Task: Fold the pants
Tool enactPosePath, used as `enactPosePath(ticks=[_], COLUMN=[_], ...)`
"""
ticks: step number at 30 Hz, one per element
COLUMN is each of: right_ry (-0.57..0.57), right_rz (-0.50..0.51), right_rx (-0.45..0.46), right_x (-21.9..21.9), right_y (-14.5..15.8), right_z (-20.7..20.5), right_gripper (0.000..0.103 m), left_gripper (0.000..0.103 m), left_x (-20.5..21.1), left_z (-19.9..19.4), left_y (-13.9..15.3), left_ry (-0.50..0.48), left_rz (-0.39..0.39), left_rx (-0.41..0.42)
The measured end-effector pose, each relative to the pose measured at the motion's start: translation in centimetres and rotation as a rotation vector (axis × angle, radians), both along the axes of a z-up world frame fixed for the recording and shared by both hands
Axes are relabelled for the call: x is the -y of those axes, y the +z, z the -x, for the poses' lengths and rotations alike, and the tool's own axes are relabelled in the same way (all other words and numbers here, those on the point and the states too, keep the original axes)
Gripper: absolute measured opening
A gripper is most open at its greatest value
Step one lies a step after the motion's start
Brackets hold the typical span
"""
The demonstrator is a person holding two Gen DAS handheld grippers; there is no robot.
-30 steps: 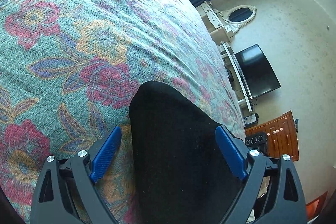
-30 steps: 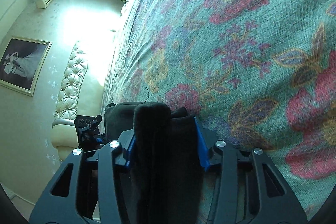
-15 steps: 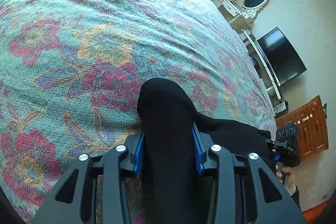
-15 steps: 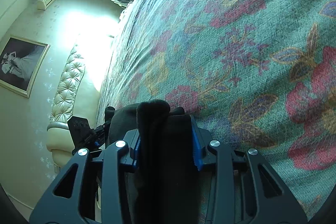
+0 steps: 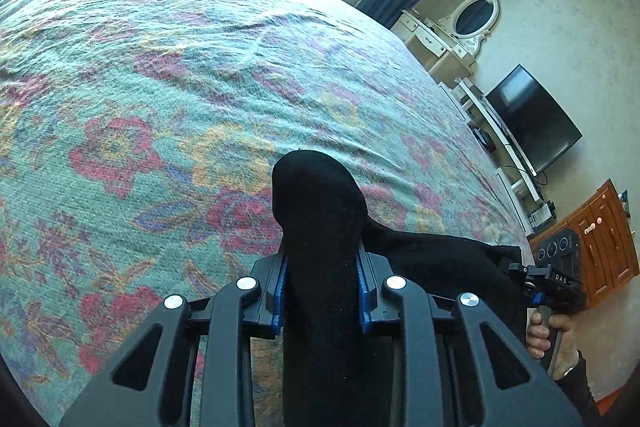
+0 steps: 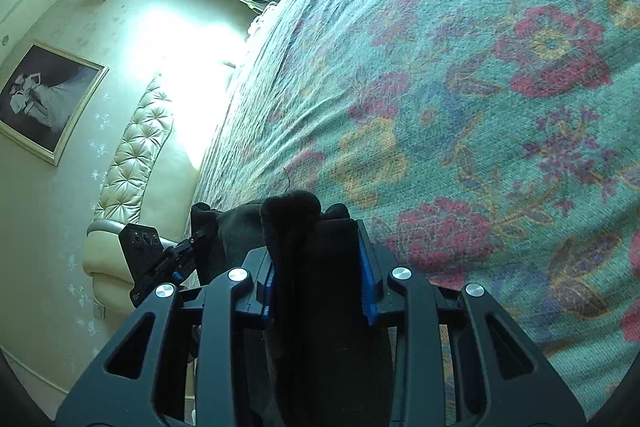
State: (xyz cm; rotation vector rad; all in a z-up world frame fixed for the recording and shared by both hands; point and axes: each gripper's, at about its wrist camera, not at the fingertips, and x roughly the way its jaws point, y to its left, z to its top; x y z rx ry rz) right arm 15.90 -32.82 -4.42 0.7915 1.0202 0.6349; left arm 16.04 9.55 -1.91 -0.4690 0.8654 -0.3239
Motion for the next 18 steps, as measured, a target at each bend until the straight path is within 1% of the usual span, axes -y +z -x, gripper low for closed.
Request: enactPosePath(ticks=[4,8,11,15,18], right_ry=[0.021,0.044,0.051,0.036,0.017], right_rz=[-0.029,-0.045,-0.057,-0.081,-0.099], right_rx=[-0.016,-0.025,-0.030,-0.072,-0.108], right_x=[-3.2,-6.2,-7.9,-9.2,-9.0], right_y=[-0.4,-0.6,-0.7,-1.8,-3.4], right_z=[-3.3,-6.5,-8.5,-11.0,-11.9], right_gripper=[0.031,0.031,0.031,0.031,0.031], left_gripper=[0.027,0.027,0.027,0.027,0.029], left_x=[-3.0,-6.3,-7.7,-9.3,-9.6], left_z=[-1.9,-4.2,-6.0,-8.2,-9.2], left_y=[-0.1,-0.8,-0.8,-1.2,-2.9], left_ry=[0.038,0.088,0.105,0.132,0.132], left_rz=[-0.024,-0.015,-0.047,-0.045,-0.044], left_rx=[-0.015,-0.047,-0.052,-0.065,-0.118])
